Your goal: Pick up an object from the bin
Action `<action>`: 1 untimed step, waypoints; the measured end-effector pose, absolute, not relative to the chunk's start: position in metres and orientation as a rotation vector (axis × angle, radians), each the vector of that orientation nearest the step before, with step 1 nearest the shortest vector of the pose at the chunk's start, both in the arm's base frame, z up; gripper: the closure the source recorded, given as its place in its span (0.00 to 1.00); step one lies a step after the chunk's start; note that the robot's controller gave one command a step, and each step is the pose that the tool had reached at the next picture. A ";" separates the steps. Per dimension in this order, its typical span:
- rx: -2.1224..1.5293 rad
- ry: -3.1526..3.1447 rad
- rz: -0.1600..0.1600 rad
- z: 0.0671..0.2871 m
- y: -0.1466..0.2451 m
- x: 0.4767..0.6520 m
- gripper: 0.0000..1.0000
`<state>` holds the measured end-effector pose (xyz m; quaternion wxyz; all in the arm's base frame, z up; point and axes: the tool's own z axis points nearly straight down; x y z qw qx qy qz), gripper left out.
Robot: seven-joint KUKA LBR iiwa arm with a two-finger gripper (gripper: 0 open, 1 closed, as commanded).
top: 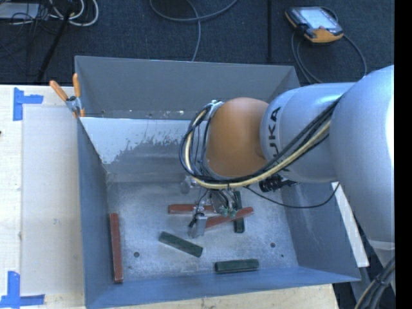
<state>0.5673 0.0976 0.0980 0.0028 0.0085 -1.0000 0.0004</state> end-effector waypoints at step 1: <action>-0.076 -3.138 0.000 0.070 0.052 0.562 1.00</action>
Offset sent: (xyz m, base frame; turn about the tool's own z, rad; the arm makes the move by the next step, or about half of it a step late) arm 0.0000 0.0000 0.0000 0.0000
